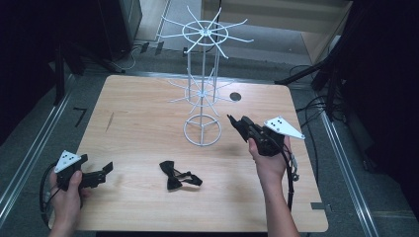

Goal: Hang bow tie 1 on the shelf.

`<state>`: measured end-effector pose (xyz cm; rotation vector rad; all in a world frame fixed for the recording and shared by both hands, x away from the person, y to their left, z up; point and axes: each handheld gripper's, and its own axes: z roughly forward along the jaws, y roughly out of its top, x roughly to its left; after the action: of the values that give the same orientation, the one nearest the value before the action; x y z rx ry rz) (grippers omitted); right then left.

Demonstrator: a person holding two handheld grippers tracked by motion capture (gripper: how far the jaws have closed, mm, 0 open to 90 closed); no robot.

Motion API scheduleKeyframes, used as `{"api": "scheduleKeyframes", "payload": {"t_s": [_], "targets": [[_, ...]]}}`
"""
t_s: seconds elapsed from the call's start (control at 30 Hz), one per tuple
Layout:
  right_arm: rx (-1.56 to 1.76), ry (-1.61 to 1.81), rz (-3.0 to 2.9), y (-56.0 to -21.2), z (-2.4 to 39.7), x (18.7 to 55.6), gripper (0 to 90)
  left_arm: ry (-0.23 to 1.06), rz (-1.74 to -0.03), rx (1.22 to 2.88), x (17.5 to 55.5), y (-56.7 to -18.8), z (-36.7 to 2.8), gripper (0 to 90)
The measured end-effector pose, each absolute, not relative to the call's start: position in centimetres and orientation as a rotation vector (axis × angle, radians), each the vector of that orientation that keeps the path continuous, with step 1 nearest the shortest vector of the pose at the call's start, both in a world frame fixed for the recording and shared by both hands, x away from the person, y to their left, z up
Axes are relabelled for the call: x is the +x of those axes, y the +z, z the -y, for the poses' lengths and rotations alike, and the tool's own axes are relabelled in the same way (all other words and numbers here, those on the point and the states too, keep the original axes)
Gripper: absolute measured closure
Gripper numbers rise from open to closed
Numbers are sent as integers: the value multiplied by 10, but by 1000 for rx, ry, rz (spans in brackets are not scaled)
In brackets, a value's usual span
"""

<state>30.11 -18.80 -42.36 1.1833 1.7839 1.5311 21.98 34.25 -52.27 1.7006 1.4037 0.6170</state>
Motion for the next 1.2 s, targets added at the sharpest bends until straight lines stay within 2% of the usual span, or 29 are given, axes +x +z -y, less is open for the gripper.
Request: {"api": "scheduleKeyframes", "payload": {"t_s": [1.2], "targets": [[1246,1492,-1651,-390,181,342,900,607,-1401,1701,220,-523,-344,0]]}}
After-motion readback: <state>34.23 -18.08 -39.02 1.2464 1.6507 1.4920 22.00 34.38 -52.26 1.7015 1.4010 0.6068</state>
